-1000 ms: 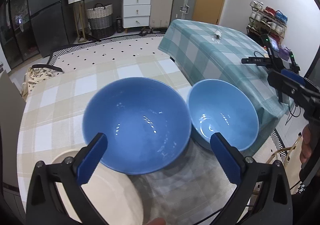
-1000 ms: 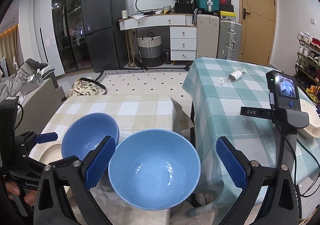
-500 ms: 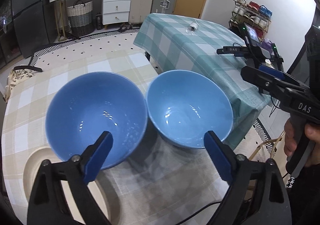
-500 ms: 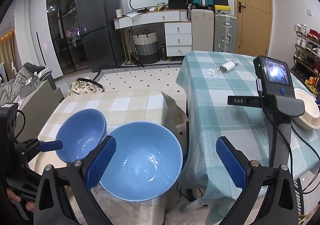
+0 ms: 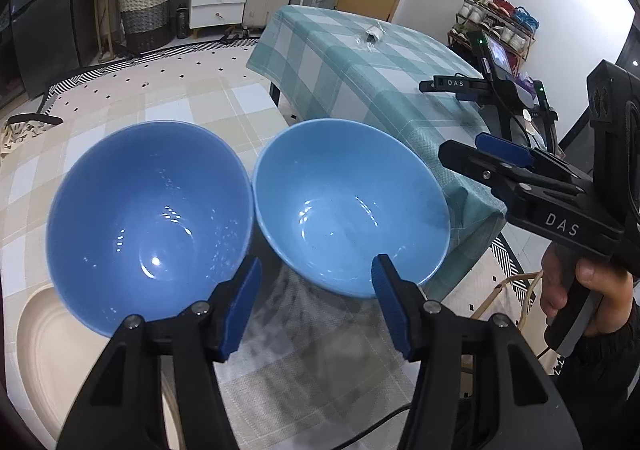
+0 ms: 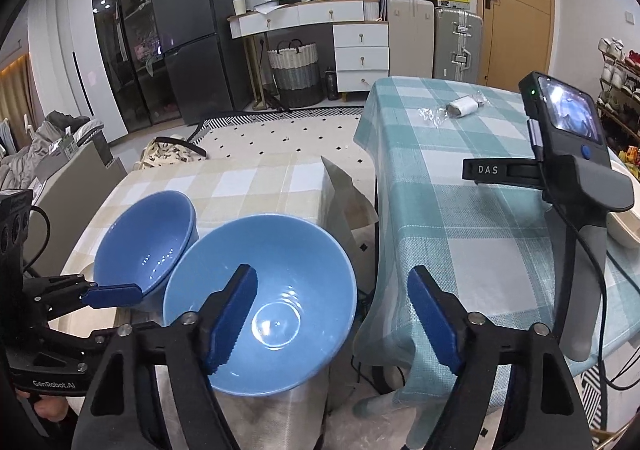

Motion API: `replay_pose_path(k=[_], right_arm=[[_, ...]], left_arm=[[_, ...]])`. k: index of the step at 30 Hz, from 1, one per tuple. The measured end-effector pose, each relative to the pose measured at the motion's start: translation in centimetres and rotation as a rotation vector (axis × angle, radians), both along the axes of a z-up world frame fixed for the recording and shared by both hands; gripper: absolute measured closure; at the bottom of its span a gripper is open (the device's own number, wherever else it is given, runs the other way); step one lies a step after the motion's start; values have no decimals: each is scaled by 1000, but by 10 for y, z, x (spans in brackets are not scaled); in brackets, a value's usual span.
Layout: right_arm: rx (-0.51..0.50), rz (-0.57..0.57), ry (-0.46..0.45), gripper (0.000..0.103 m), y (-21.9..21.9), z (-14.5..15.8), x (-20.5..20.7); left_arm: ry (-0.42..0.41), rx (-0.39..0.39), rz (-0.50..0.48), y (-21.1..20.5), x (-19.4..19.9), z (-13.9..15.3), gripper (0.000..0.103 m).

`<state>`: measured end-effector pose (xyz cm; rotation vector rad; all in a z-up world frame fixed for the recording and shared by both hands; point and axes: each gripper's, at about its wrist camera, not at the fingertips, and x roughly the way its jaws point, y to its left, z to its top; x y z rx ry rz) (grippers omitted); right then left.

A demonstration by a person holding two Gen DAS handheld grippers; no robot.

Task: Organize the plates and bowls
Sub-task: 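Move both open tools toward the rim of the lighter blue bowl, then close both tools on the lighter blue bowl rim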

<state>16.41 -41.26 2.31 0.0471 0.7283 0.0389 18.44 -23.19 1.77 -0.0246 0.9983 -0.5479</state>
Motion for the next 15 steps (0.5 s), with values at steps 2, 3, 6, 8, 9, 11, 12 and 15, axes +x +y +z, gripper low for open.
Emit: replay_pose_path(k=[2, 3, 6, 8, 9, 11, 12, 15], right_arm=[[-1, 5, 4, 24, -1, -2, 1], [-1, 6, 10, 26, -1, -4, 2], [1, 3, 24, 30, -4, -8, 5], [0, 0, 34, 30, -5, -11, 5], [0, 1, 39, 30, -6, -13, 6], [-2, 3, 44, 30, -6, -15, 7], [-3, 1, 47, 31, -7, -16, 7], [1, -9, 60, 31, -9, -21, 11]], left_arm=[[8, -5, -7, -3, 1, -1, 52], [11, -3, -12, -5, 1, -1, 53], [22, 0, -4, -7, 4, -4, 53], [36, 7, 7, -7, 4, -7, 53], [42, 7, 9, -7, 5, -7, 53], [50, 9, 18, -8, 6, -9, 53], [53, 12, 23, -8, 7, -10, 53], [59, 22, 43, -8, 9, -13, 53]])
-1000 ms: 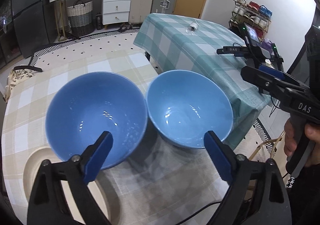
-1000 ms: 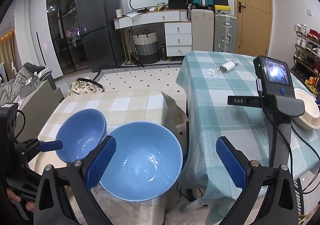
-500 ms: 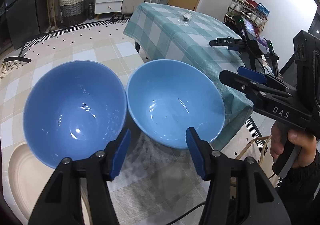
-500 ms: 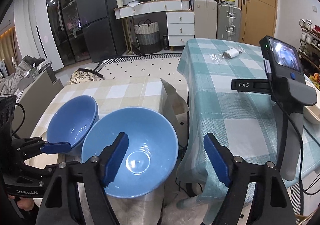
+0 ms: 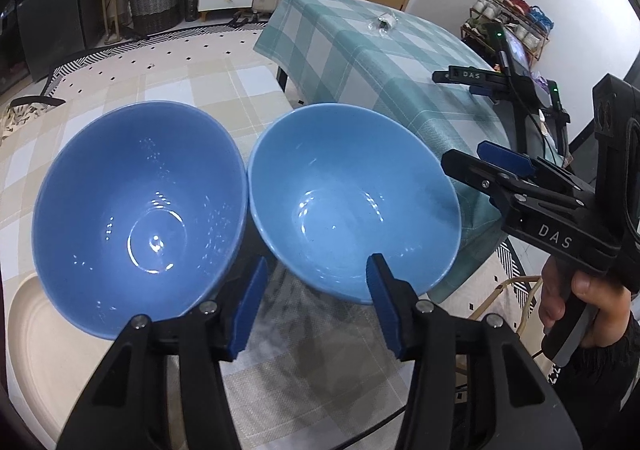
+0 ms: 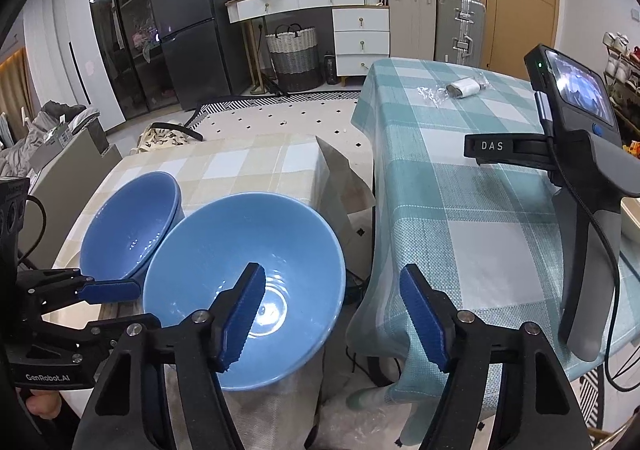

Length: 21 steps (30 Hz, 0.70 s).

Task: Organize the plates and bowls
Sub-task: 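Close both tools on the lighter blue bowl rim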

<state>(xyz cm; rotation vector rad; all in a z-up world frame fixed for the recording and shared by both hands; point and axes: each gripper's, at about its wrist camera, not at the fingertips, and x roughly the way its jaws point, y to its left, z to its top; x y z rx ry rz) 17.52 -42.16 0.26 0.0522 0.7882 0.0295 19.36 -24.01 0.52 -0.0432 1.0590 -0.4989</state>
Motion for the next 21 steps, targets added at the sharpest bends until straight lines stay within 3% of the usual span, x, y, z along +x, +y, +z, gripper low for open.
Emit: replay_pose_path(k=[8, 21], right_arm=[[9, -21, 49, 36, -7, -17, 15], [19, -14, 92, 55, -9, -34, 34]], left_arm=[[-3, 8, 47, -1, 9, -4, 52], [40, -8, 51, -3, 16, -13, 53]])
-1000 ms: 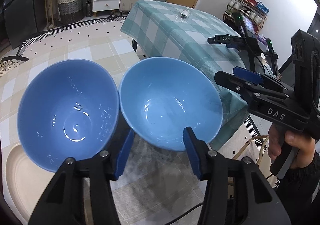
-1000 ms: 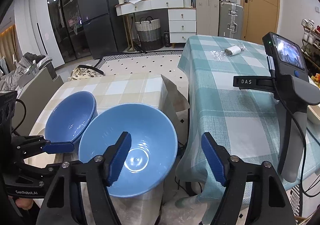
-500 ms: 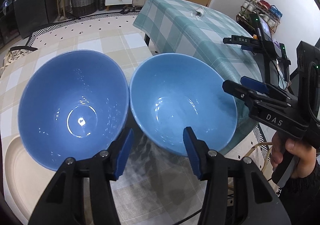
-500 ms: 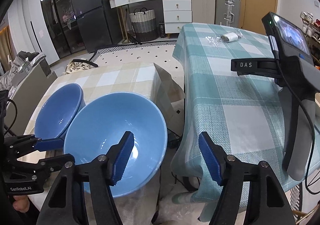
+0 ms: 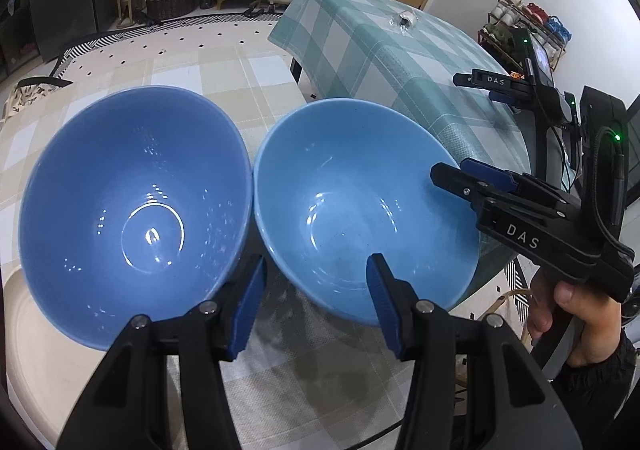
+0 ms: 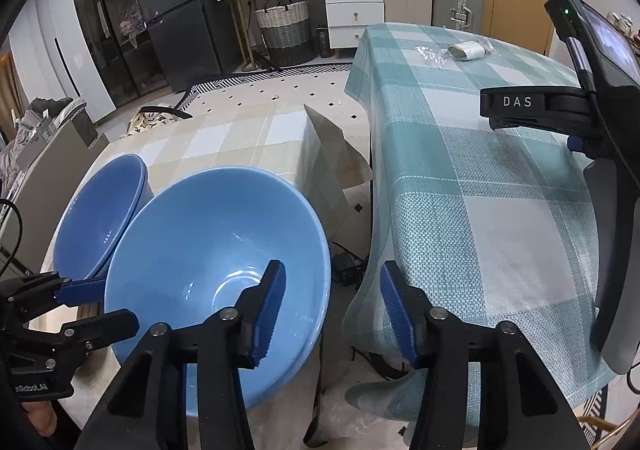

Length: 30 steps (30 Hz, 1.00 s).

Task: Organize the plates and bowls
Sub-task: 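Close both tools on the lighter blue bowl rim, then lift the lighter blue bowl with both tools over the darker blue bowl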

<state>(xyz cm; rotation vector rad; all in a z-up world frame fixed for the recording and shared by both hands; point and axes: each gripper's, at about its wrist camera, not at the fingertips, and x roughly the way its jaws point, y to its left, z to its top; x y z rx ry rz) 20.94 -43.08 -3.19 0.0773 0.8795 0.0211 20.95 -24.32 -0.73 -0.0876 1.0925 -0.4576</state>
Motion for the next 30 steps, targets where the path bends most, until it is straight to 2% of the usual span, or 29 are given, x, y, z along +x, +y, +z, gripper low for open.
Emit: replay_pose_path(k=[5, 6, 7, 11, 16, 30], right_arm=[[-10, 18, 16, 64, 5, -6, 5], [-17, 22, 21, 69, 7, -7, 6], [-24, 21, 23, 74, 8, -9, 7], [-43, 18, 19, 83, 10, -9, 6], [-56, 29, 9, 92, 14, -6, 4], [-69, 33, 5, 93, 17, -6, 2]], left_arm=[[-8, 3, -2, -3, 0, -2, 53], [-7, 5, -1, -3, 1, -2, 53], [-9, 12, -1, -3, 1, -3, 55], [-14, 34, -5, -4, 1, -5, 67], [-23, 53, -6, -3, 2, -7, 73], [-46, 90, -20, -6, 0, -6, 75]])
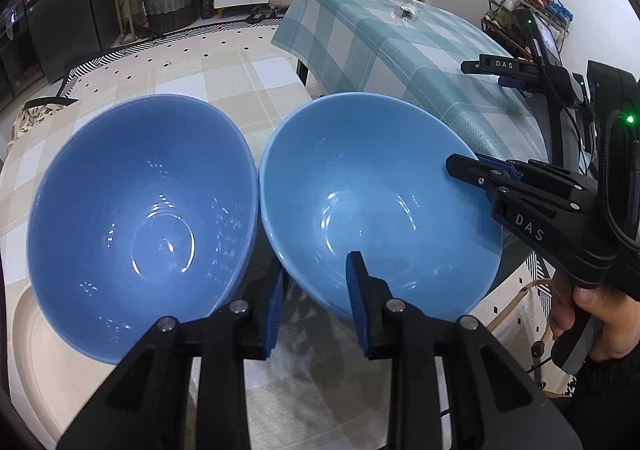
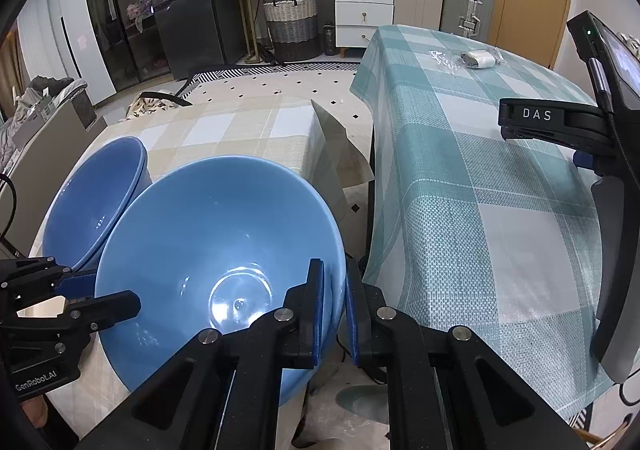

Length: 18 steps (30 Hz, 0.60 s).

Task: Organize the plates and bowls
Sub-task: 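Lift the lighter blue bowl with both tools over the darker blue bowl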

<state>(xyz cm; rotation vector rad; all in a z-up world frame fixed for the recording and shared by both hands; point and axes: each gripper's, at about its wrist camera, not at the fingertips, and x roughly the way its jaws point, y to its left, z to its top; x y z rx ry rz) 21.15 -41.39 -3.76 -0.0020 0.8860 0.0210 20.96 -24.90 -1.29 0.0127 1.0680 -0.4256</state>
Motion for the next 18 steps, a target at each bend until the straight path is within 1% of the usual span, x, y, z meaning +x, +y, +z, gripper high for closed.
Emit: replay_pose_path(k=[8, 18], right_arm=[[5, -4, -7, 93, 0, 2, -4], [4, -15, -44, 93, 1, 16, -16]], left_arm=[[-21, 8, -14, -2, -2, 4, 75], [-44, 6, -24, -3, -6, 12, 75]])
